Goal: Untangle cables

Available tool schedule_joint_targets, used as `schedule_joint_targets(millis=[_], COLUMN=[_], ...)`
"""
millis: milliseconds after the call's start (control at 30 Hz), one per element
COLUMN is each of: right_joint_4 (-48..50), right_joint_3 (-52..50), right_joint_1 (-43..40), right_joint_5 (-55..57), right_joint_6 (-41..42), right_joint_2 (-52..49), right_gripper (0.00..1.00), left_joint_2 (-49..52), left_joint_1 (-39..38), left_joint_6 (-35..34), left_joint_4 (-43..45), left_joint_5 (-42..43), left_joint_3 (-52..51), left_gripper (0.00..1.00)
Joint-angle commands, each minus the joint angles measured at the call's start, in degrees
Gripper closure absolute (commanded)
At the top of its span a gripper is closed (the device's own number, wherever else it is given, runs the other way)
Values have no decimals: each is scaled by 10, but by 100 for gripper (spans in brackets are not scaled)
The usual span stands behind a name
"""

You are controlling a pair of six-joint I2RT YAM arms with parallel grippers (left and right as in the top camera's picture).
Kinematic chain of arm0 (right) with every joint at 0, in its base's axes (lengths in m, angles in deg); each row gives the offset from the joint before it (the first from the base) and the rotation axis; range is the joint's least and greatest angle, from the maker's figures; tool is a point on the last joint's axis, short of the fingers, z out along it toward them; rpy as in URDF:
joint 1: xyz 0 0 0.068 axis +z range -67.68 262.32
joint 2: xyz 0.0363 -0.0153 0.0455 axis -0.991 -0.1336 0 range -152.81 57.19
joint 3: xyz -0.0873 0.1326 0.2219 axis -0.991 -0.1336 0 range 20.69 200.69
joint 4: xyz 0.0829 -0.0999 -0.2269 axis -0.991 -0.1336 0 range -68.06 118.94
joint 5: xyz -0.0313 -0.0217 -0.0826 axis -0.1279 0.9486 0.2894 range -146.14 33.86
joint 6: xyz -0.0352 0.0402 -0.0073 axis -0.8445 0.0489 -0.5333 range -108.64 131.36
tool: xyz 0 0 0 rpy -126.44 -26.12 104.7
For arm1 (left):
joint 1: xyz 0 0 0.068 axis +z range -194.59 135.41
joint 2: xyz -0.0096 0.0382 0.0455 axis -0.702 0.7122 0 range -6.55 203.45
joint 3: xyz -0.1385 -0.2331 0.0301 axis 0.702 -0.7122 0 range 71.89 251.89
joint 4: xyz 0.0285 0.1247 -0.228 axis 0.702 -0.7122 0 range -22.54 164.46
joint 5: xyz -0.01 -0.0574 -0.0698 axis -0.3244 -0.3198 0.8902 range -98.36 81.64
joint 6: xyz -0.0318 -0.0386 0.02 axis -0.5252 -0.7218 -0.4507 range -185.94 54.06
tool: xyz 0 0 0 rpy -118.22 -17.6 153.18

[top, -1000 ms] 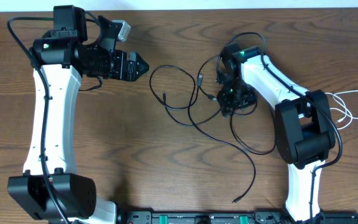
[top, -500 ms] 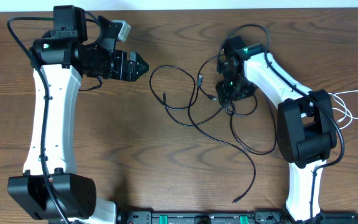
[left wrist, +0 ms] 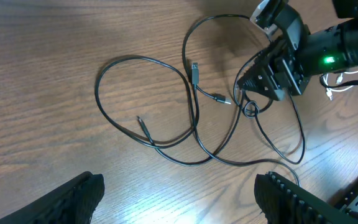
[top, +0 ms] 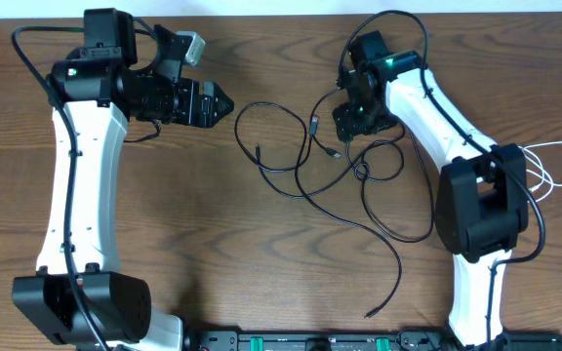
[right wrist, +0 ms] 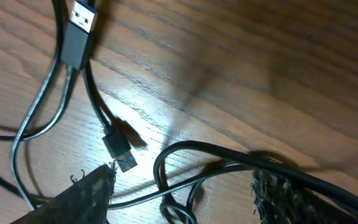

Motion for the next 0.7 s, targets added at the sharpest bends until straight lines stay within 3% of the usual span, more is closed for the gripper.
schedule_joint_targets(millis=[0,133,233,333,400,433,500,567,667], right_joint_4=[-2,4,11,14,16,15,12,7,-4], right_joint_3=[9,9,9,9,9,9,9,9,9], right_joint_1=[-2,-1,-1,0,0,0,0,1,4], right_joint_5=[5,9,9,9,9,8,8,8,9], right_joint_6=[2,2,2,2,2,4,4,4,4], right_joint_2=[-37,-62,-74,-76,-76,-76,-76,-76,-76], right_gripper=[28,10,10,17,30,47,65,94,99], left_joint_2=[3,3,3,3,3,3,3,3,3], left_joint_1=[-4,-10,-17,-17,-17,-17,-17,-17,-17], left_joint_6=[10,13,16,16,16,16,16,16,16], left_joint_4=[-3,-3,-4,-4,-4,-4,-4,-4,-6], left_joint_5=[10,12,12,12,12,12,12,12,12], left_joint_3=[2,2,2,2,2,2,2,2,2], left_gripper=[18,17,18,18,17,18,17,17,18])
